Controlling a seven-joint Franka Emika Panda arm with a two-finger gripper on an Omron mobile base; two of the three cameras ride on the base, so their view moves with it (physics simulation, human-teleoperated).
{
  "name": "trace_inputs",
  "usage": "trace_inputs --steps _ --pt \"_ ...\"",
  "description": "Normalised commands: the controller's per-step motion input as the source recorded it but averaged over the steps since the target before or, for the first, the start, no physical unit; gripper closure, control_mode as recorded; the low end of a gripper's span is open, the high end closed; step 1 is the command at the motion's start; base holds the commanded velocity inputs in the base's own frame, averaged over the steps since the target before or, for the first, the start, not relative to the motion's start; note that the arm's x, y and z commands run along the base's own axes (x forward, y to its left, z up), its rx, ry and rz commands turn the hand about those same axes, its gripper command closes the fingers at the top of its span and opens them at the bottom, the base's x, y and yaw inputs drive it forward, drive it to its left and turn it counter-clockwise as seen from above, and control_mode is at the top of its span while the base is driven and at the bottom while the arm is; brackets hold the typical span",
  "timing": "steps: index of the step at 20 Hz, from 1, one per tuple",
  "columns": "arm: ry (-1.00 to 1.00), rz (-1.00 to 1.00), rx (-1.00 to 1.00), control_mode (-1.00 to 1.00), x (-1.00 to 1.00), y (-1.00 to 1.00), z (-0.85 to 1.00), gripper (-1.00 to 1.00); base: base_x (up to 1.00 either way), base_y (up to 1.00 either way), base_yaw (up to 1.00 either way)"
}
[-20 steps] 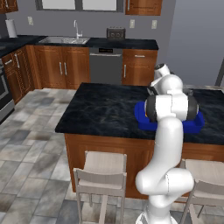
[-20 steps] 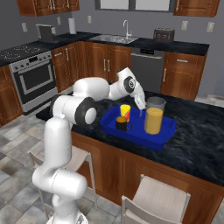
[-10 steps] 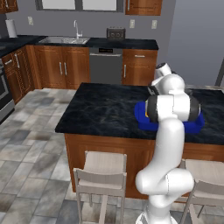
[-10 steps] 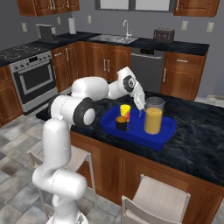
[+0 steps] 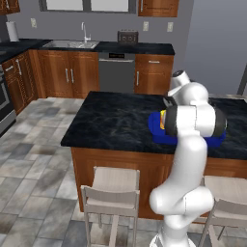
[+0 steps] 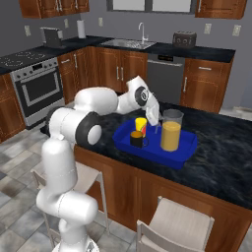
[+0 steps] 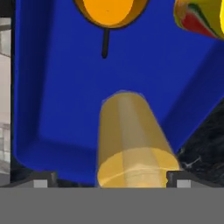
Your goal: There is a tray on the dining counter. Grab the cup, mug, and pitcher and place them on the tray. The pitcher may be placed next to the tray if it cannot fit the tray.
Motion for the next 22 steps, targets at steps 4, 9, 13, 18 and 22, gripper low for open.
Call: trace_inputs --steps 4,9,13,18,22 --pt "-0.14 0.0 0.0 -1.0 0.05 0.39 0.01 -1.0 0.0 0.0 0.0" --pt "-0.15 0.0 0.0 -1.0 0.02 0.43 0.09 -1.0 0.0 0.0 0.0" --pt "-0.21 0.0 0.0 -1.0 -0.25 0.28 0.52 -1.0 0.0 0.0 0.0" --pt "-0.12 0.0 0.0 -1.0 -0.52 0.2 0.6 -1.0 0.0 0.0 0.0" --pt "0.01 0.0 0.0 -1.0 -0.79 0.17 0.37 -1.0 0.0 0.0 0.0"
